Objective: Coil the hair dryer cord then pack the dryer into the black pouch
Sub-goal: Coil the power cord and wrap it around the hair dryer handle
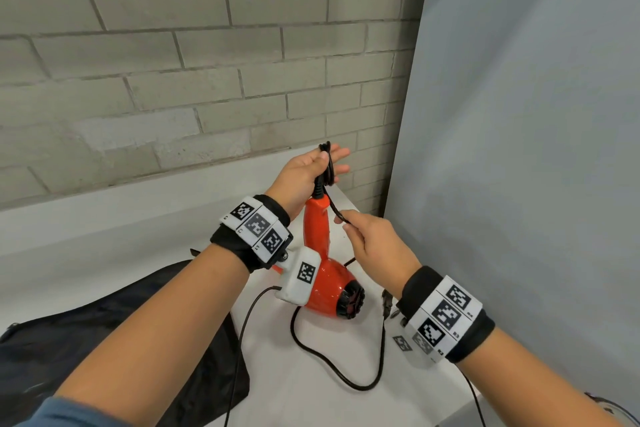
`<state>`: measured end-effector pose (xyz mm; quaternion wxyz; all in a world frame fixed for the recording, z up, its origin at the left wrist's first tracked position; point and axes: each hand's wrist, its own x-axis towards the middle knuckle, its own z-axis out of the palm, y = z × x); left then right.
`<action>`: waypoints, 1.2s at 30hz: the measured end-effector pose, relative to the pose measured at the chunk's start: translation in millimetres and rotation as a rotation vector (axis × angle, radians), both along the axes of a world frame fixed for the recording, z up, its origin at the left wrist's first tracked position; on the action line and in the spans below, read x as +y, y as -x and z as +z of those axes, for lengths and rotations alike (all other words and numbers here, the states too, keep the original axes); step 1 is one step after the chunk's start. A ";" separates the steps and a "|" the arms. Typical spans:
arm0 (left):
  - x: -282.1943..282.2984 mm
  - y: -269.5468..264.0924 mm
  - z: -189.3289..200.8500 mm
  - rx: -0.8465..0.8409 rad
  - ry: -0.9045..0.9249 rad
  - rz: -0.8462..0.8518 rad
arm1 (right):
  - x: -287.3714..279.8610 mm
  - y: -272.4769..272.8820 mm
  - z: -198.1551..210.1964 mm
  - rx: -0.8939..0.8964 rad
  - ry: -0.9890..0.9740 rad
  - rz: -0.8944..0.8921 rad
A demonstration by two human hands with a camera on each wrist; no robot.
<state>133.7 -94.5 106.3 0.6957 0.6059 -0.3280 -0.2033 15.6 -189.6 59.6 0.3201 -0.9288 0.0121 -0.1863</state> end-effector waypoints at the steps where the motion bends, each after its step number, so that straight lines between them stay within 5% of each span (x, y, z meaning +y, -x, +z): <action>1: -0.6 0.2 0.2 -0.038 -0.025 0.017 | -1.2 -0.3 3.2 -0.028 0.012 0.014; 16: 5.7 7.7 11.6 -0.514 -0.484 0.052 | 0.3 -27.4 20.0 -0.327 -0.207 -0.015; 25: 4.8 6.6 10.3 -0.370 -0.371 0.149 | 9.1 -32.2 28.6 -0.335 -0.241 -0.051; 36: 13.2 -10.3 14.6 -0.359 -0.347 0.158 | -15.3 -43.5 41.6 -0.286 -0.053 0.043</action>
